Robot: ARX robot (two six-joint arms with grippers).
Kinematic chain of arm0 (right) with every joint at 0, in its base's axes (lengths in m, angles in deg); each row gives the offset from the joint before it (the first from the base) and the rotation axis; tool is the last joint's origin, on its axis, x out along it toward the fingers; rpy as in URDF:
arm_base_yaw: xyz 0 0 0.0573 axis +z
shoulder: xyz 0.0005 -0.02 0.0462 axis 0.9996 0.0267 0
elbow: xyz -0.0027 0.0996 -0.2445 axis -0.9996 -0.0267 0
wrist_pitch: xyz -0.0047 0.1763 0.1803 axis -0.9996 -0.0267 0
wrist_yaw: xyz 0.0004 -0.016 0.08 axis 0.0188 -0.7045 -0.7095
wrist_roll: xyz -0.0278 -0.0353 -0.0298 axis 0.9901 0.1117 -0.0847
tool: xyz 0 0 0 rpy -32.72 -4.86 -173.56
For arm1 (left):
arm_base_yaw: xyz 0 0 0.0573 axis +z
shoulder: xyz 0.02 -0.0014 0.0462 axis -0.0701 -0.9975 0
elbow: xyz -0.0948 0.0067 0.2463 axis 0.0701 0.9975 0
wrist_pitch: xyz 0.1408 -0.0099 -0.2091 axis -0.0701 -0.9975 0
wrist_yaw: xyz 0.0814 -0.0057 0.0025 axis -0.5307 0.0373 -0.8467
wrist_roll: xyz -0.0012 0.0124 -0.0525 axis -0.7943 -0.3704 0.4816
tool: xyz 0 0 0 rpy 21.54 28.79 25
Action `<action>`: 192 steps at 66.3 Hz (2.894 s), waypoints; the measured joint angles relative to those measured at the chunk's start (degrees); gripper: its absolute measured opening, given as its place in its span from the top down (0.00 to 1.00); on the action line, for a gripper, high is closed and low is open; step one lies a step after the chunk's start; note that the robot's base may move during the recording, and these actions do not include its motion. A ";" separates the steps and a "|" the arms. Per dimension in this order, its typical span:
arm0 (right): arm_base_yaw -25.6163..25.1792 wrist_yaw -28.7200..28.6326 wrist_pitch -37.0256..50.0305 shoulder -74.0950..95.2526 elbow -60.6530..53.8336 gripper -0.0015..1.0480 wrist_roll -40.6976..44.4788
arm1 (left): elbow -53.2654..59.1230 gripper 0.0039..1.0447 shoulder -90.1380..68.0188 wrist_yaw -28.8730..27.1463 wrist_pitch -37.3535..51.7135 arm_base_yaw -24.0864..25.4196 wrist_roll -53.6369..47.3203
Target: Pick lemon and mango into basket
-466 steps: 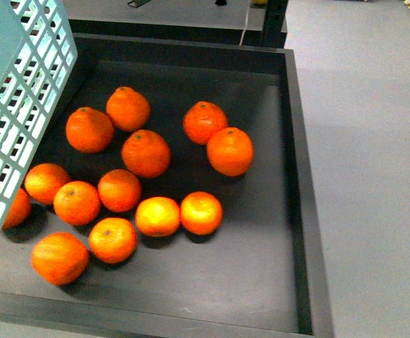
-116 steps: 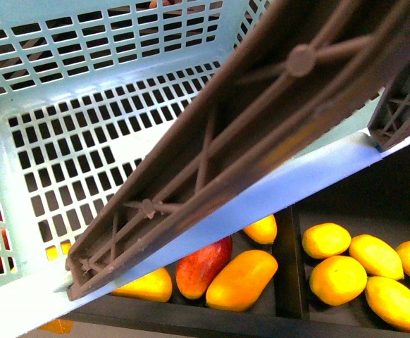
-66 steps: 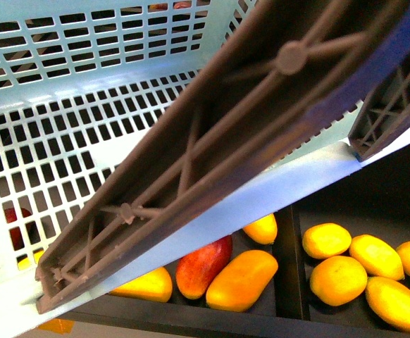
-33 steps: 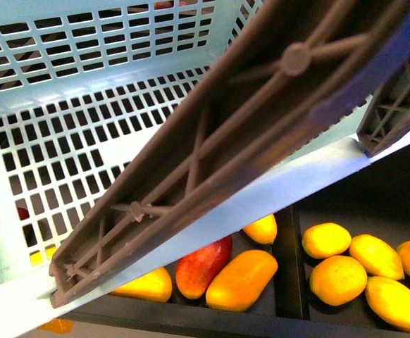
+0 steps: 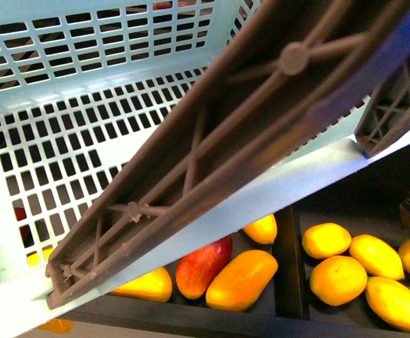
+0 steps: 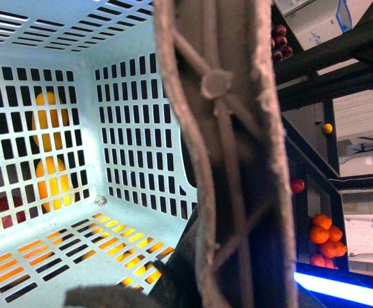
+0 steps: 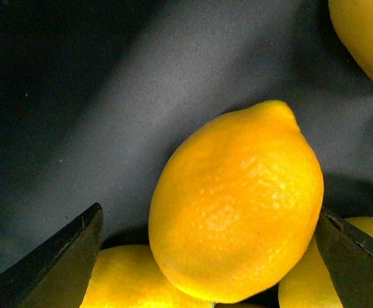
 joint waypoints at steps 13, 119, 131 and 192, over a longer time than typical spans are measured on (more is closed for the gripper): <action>-0.07 0.04 0.00 3.26 2.36 0.09 -0.42 | 0.00 0.96 0.00 0.02 0.02 0.00 0.00; 13.31 -18.64 -2.12 -61.46 -6.56 0.40 17.70 | 0.00 0.96 0.00 0.00 0.00 0.00 0.00; 22.58 -14.51 -2.91 -61.48 -4.90 0.40 16.17 | 0.00 0.96 0.00 0.02 0.02 0.00 0.00; 35.69 -9.88 -1.90 -59.60 -7.82 0.08 8.96 | 0.13 0.96 -0.07 0.28 -0.04 0.00 0.04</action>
